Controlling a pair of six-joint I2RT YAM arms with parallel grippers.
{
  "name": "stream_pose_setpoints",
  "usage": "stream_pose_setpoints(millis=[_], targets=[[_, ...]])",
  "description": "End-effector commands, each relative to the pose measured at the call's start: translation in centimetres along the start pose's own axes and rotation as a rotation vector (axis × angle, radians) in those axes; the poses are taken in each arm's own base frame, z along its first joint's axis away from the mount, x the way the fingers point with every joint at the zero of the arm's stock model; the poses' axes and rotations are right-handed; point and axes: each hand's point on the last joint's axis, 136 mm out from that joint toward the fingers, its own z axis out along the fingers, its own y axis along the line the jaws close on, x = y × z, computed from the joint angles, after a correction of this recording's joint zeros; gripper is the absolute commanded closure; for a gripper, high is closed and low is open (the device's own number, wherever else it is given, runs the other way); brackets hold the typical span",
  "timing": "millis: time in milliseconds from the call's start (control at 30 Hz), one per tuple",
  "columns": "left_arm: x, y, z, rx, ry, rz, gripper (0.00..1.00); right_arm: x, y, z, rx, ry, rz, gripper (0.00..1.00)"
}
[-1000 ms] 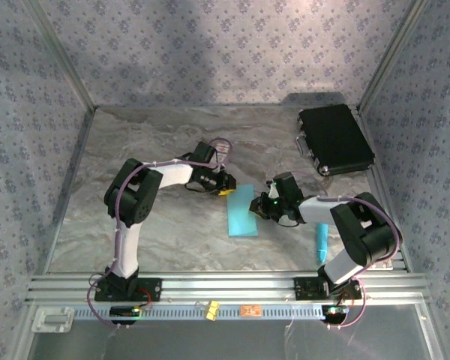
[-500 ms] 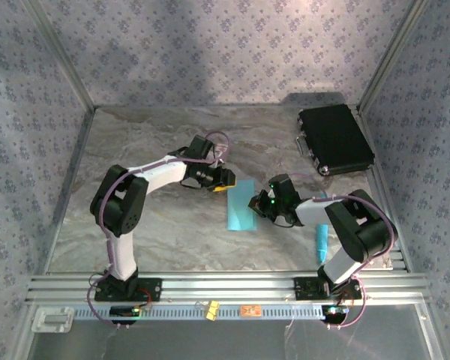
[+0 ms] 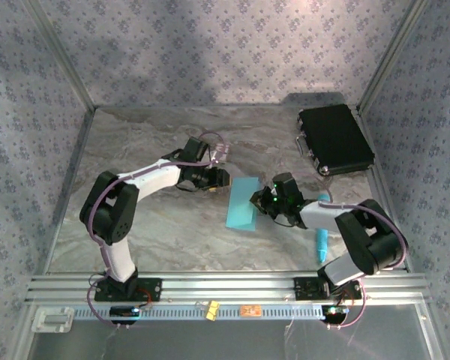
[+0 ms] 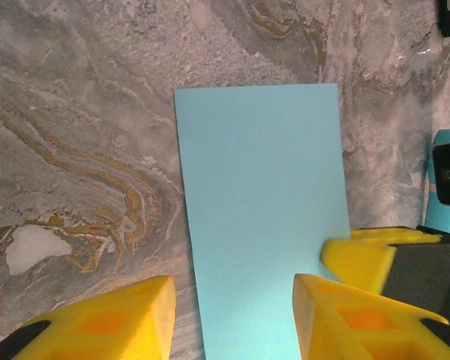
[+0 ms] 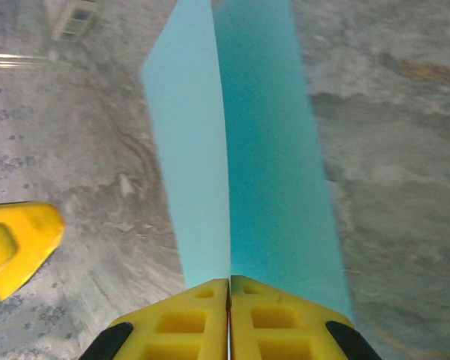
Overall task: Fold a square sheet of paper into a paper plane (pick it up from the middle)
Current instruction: Fold the triangle a second time at the center of the table.
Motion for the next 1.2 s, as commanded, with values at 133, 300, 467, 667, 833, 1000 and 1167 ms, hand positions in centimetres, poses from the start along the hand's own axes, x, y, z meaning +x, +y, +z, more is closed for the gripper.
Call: stream_pose_setpoints(millis=[133,300,467,667,833,1000,1167], targets=[[0.2,-1.5,-0.7,0.035,-0.029,0.059,0.55,0.5,-0.3,1.0,-0.011,0.082,-0.026,0.87],[0.7,-3.4,-1.0,0.052,-0.053,0.149,0.55,0.6,-0.2,0.6,-0.023,0.120,-0.076,0.85],[2.3,-4.7,-0.2,-0.036,-0.053,0.294,0.58,0.2,0.1,0.2,-0.039,0.170,-0.130,0.91],[4.2,-5.6,0.7,-0.105,-0.049,0.440,0.57,-0.6,-0.1,0.3,-0.054,0.196,-0.118,0.90],[6.1,-7.1,0.3,-0.055,-0.016,0.483,0.54,-0.6,0.4,0.5,-0.076,0.213,-0.123,0.88],[8.6,-8.6,0.0,-0.023,-0.002,0.561,0.49,-0.5,0.4,0.6,-0.086,0.225,-0.124,0.87],[11.3,-9.5,0.3,-0.077,0.013,0.700,0.46,-0.3,0.3,0.7,-0.093,0.234,-0.122,0.88]])
